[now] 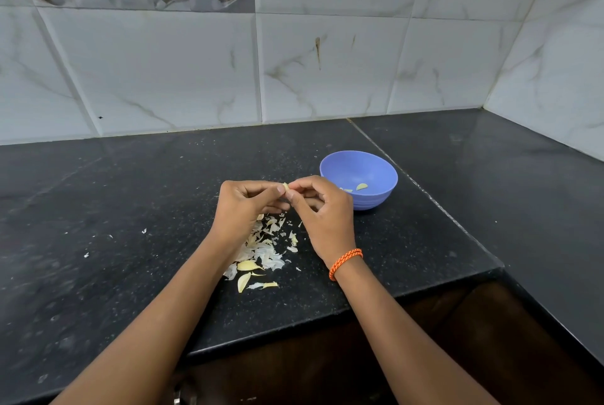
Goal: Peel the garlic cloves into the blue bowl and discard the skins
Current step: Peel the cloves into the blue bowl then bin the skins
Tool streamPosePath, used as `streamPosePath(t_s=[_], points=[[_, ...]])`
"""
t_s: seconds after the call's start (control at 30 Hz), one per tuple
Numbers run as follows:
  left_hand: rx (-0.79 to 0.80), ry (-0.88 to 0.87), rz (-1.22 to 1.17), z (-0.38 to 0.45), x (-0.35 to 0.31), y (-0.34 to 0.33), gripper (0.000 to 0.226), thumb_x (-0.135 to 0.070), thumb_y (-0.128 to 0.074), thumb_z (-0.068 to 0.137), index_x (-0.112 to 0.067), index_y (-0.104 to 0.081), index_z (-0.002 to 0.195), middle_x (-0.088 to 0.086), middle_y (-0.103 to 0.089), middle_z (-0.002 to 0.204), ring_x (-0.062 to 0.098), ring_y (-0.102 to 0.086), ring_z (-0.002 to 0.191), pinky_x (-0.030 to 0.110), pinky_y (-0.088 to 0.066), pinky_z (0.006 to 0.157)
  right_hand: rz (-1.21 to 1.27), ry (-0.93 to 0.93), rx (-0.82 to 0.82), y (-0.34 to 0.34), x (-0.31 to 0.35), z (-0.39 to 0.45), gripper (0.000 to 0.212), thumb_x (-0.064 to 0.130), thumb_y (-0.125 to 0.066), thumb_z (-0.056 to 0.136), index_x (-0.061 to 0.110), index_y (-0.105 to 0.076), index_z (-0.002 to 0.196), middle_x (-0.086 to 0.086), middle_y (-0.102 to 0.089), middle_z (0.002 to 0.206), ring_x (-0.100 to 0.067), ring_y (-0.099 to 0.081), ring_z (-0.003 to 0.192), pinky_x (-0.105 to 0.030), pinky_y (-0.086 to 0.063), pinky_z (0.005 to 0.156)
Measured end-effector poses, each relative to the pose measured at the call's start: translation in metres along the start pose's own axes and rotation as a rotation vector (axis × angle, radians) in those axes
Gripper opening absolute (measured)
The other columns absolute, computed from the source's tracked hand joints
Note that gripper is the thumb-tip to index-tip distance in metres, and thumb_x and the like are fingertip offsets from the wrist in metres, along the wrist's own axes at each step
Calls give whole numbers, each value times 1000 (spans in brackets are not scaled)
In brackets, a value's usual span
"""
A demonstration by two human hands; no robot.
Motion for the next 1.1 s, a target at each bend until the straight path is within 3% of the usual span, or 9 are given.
streamPosePath(t_s=[0.23, 0.43, 0.73, 0.9, 1.1], points=[[-19, -37, 28, 0, -1, 1, 10, -4, -76, 97, 0, -84, 93, 20, -81, 87, 35, -79, 82, 44, -66, 89, 83, -74, 19, 0, -2, -1, 5, 6, -76, 96, 6, -80, 100, 0, -80, 93, -16, -79, 88, -40, -67, 81], [-24, -59, 51, 0, -2, -3, 11, -2, -74, 98, 0, -84, 93, 16, -81, 85, 29, -79, 77, 35, -66, 81, 124, -97, 31, 0, -2, -1, 4, 6, -76, 97, 7, -78, 100, -1, -80, 93, -19, -79, 88, -45, -67, 80], [70, 7, 67, 1, 0, -3, 20, 6, -61, 101, 2, -80, 106, 20, -80, 93, 41, -79, 90, 45, -66, 90, 88, -116, -24, 1, -3, 1, 21, 4, -68, 102, 8, -73, 122, -3, -78, 97, -13, -78, 81, -28, -64, 77], [38, -39, 108, 2, 0, -1, 11, -10, -75, 100, -3, -82, 99, 15, -81, 87, 33, -79, 77, 42, -68, 81, 30, -89, 5, -3, -5, -1, 13, 10, -72, 100, 9, -78, 112, 1, -79, 99, -16, -78, 87, -42, -67, 78], [47, -37, 138, 4, -1, 0, 10, -9, -76, 99, -2, -82, 98, 14, -81, 86, 32, -78, 75, 35, -68, 75, 73, -154, -4, 0, -3, -1, 11, 8, -72, 98, 10, -78, 107, 1, -79, 94, -19, -78, 85, -42, -67, 79]])
Point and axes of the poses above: each hand's wrist, its own z-axis towards the middle knuckle, its own y-axis out of the back of the hand, x = y × z, the point moved 1 cm from there along z, towards the middle knuckle
